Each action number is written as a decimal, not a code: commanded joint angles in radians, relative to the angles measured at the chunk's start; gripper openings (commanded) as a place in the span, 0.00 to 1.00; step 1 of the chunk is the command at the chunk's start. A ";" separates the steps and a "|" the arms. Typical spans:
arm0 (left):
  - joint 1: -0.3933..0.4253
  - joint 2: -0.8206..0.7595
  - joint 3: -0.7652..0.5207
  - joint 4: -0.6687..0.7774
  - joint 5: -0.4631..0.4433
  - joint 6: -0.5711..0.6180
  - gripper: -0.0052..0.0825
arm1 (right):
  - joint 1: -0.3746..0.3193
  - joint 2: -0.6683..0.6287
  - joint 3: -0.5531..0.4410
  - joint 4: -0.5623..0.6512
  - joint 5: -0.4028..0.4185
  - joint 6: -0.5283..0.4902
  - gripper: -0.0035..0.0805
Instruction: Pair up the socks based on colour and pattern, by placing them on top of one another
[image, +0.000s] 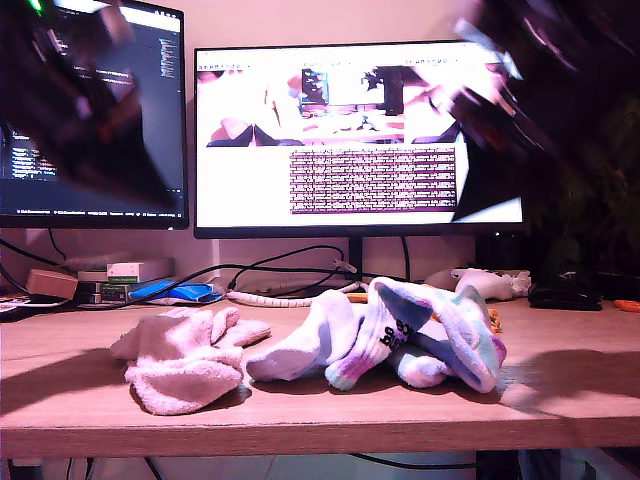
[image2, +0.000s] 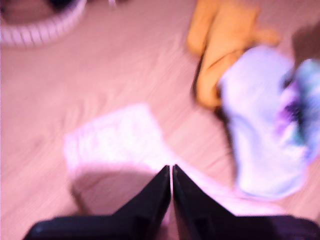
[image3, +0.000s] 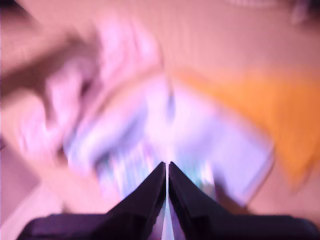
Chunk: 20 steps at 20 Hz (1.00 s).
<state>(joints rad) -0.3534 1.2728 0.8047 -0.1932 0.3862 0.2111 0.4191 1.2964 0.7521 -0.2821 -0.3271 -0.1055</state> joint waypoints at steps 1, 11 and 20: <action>-0.024 -0.018 -0.039 -0.013 -0.002 -0.005 0.03 | -0.025 0.002 0.001 -0.025 -0.048 0.000 0.03; -0.114 -0.043 -0.040 -0.045 -0.003 -0.005 0.03 | -0.095 0.060 0.042 -0.034 -0.121 0.135 0.45; -0.114 -0.043 -0.040 -0.047 -0.002 -0.025 0.03 | -0.107 0.261 0.199 -0.158 -0.135 0.118 0.47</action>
<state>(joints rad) -0.4679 1.2369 0.7906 -0.2424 0.3836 0.1921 0.3145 1.5536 0.9329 -0.4389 -0.4614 0.0242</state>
